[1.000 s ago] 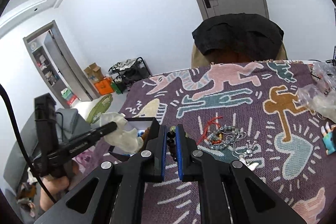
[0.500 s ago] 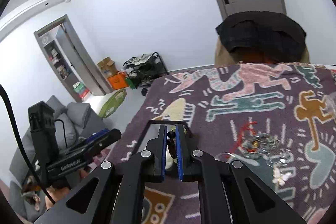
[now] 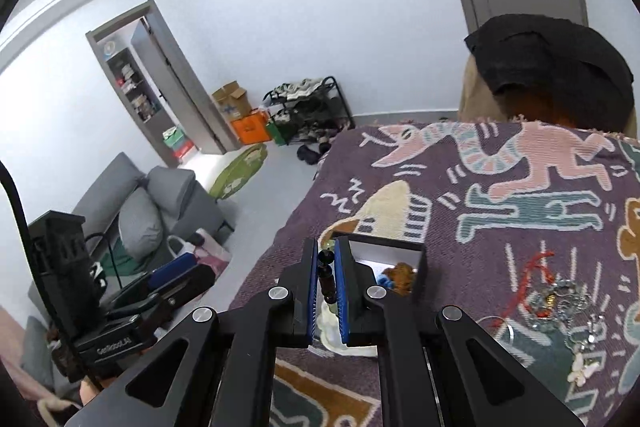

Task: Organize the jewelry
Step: 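Lower the pouch into the box with the left tool while the right tool drops the dark bracelet in, then move both open tools back over the remaining jewelry pile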

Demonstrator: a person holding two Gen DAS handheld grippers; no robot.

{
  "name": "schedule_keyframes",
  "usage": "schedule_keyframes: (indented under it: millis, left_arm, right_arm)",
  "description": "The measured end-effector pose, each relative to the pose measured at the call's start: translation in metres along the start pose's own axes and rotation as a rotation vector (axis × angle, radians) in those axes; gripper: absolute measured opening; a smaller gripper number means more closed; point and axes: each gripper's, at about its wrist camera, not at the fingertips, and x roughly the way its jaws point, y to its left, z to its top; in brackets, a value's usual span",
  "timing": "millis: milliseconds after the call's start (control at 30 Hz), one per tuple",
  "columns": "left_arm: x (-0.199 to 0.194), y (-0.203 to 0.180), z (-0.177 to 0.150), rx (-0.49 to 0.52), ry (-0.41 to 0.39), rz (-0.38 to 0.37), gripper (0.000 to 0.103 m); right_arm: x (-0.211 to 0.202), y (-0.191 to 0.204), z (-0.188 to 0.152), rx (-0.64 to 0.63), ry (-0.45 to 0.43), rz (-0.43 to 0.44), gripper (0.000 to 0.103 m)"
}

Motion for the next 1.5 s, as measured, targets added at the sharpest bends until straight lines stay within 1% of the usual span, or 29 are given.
schedule_keyframes:
  millis: [67,100,133,167,200,233,300,433,700,800,867,933,1033,1100,1267,1500]
  left_arm:
    - [0.000,0.004,-0.001,-0.010,0.000,0.002,0.081]
    - [0.000,0.007,-0.001,-0.015,0.000,0.003,0.081]
    - [0.000,0.008,-0.001,-0.018,0.000,0.003,0.081]
    - [-0.001,0.009,-0.001,-0.020,0.000,0.002,0.081]
    - [-0.001,0.010,-0.002,-0.020,0.000,0.000,0.081]
    - [-0.001,0.010,-0.002,-0.018,0.000,-0.002,0.081]
    - [-0.001,0.008,-0.003,-0.015,0.000,-0.006,0.081]
    - [0.001,0.001,-0.004,-0.009,0.002,-0.020,0.081]
    - [0.002,-0.031,-0.008,0.046,0.006,-0.056,0.081]
    - [0.003,-0.045,-0.010,0.071,0.006,-0.071,0.081]
    - [0.004,-0.054,-0.011,0.083,0.010,-0.078,0.081]
    - [0.005,-0.063,-0.012,0.097,0.016,-0.086,0.081]
    - [0.005,-0.074,-0.015,0.119,0.021,-0.093,0.081]
    - [0.006,-0.083,-0.016,0.131,0.022,-0.099,0.082]
    - [0.009,-0.101,-0.021,0.163,0.029,-0.111,0.082]
    - [0.022,-0.125,-0.030,0.208,0.071,-0.138,0.081]
  right_arm:
    - [0.011,0.004,0.001,-0.006,0.035,-0.016,0.010]
    - [0.016,0.005,0.001,-0.008,0.057,-0.041,0.010]
    - [0.021,0.006,0.000,-0.009,0.075,-0.060,0.019]
    - [0.022,0.004,0.000,-0.005,0.086,-0.069,0.030]
    - [0.025,0.001,-0.002,0.007,0.095,-0.076,0.057]
    - [0.023,-0.002,-0.004,0.020,0.083,-0.085,0.070]
    - [0.015,-0.008,-0.008,0.030,0.051,-0.100,0.070]
    - [0.000,-0.023,-0.016,0.071,0.038,-0.095,0.070]
    - [-0.040,-0.057,-0.042,0.133,-0.012,-0.179,0.070]
    - [-0.058,-0.069,-0.049,0.157,-0.033,-0.183,0.070]
    - [-0.070,-0.076,-0.052,0.168,-0.048,-0.186,0.076]
    - [-0.082,-0.081,-0.056,0.179,-0.069,-0.188,0.089]
    - [-0.098,-0.088,-0.061,0.204,-0.094,-0.182,0.099]
    - [-0.106,-0.092,-0.065,0.214,-0.102,-0.193,0.103]
    - [-0.119,-0.107,-0.076,0.227,-0.097,-0.243,0.103]
    - [-0.130,-0.131,-0.095,0.267,-0.088,-0.257,0.103]
